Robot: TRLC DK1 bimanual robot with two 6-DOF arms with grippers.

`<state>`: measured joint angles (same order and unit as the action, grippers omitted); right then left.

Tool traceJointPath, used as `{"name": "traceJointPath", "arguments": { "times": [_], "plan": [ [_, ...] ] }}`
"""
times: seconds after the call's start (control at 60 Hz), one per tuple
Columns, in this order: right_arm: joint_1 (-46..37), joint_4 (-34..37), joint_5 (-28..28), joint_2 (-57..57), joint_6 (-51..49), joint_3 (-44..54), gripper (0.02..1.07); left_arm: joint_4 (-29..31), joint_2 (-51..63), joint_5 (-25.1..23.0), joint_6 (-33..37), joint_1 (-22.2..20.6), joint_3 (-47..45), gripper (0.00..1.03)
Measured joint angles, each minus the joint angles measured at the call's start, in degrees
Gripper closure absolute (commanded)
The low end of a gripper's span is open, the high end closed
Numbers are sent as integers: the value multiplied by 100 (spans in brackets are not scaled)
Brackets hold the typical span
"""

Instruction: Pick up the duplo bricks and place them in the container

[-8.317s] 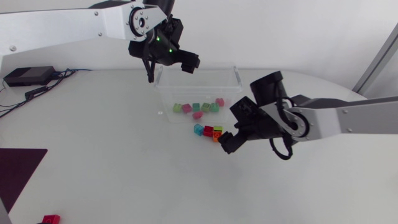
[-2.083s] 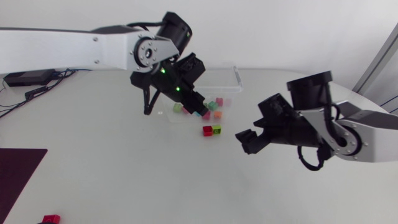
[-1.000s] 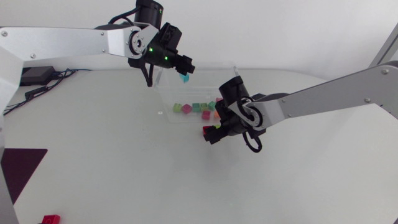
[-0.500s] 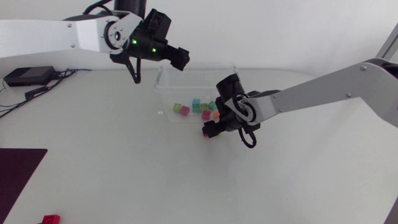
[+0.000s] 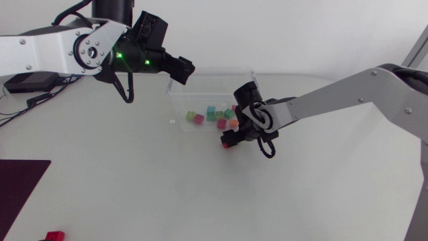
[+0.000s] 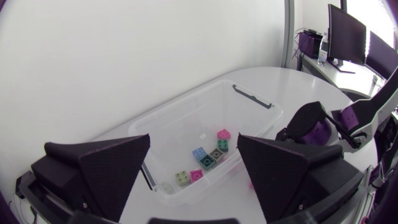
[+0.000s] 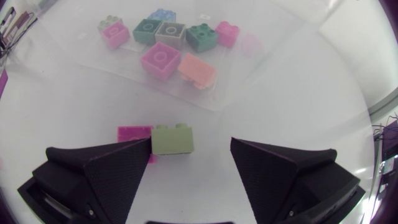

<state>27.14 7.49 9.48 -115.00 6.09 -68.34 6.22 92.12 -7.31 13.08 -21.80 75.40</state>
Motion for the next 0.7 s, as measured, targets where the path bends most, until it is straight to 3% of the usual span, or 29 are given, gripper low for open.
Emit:
{"name": "traceJointPath", "arguments": {
  "times": [0.7],
  "plan": [
    [98, 109, -129, 44, 15, -2, 16, -17, -186, -37, 0, 87, -144, 5]
  ]
}}
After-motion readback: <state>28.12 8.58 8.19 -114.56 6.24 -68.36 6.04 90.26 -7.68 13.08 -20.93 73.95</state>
